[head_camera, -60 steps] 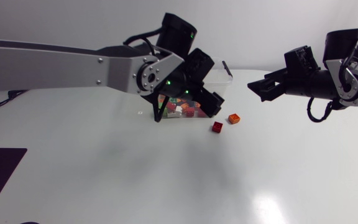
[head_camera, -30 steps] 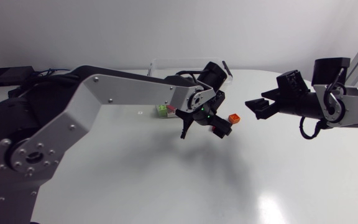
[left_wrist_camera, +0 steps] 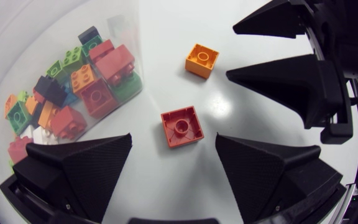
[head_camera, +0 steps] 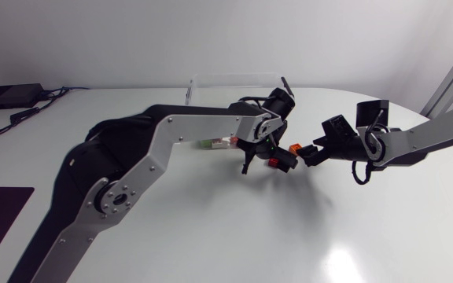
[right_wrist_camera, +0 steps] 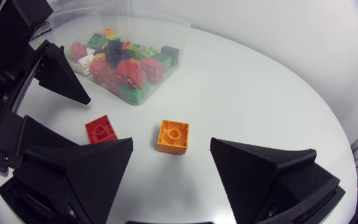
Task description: Place the duplo bricks in the container
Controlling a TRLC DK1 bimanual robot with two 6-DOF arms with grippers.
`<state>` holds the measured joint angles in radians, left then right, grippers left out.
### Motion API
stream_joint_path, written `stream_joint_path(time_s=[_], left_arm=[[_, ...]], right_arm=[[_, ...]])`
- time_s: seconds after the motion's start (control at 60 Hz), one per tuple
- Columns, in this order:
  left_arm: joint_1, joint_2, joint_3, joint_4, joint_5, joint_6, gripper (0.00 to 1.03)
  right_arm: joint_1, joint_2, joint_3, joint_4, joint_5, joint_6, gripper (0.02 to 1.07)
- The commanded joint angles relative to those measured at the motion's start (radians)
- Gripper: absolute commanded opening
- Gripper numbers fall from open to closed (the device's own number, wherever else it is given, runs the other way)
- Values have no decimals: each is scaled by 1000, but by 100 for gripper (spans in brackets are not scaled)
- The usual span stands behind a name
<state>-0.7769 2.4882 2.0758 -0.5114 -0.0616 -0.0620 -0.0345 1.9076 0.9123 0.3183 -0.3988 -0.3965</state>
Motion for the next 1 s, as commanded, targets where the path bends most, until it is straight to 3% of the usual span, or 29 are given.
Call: stream_joint_path(time_s=[0.0, 0.2, 0.333, 0.417, 0.533, 0.6, 0.8, 0.983], left_arm=[[-10, 58, 63, -19, -7, -41, 93], [-18, 110, 124, -39, -9, -55, 91], [-19, 130, 139, -39, -9, -62, 85], [-24, 136, 135, -39, -9, -65, 77], [-27, 141, 124, -30, -9, -76, 58], [-25, 141, 124, -27, -9, -78, 54], [-22, 109, 67, 13, -7, -82, 39], [-35, 49, -13, 56, -9, -73, 38]], right_arm=[[-5, 48, 40, 16, -3, -7, 92], [-4, 131, 85, 44, -6, -1, 91], [-2, 177, 115, 57, -8, 5, 79], [-1, 197, 129, 67, -8, 8, 78], [2, 220, 146, 82, -15, 19, 60], [7, 235, 158, 84, -17, 21, 46], [19, 245, 158, 80, -26, 10, 19], [1, 176, 100, 79, -37, -11, 18]])
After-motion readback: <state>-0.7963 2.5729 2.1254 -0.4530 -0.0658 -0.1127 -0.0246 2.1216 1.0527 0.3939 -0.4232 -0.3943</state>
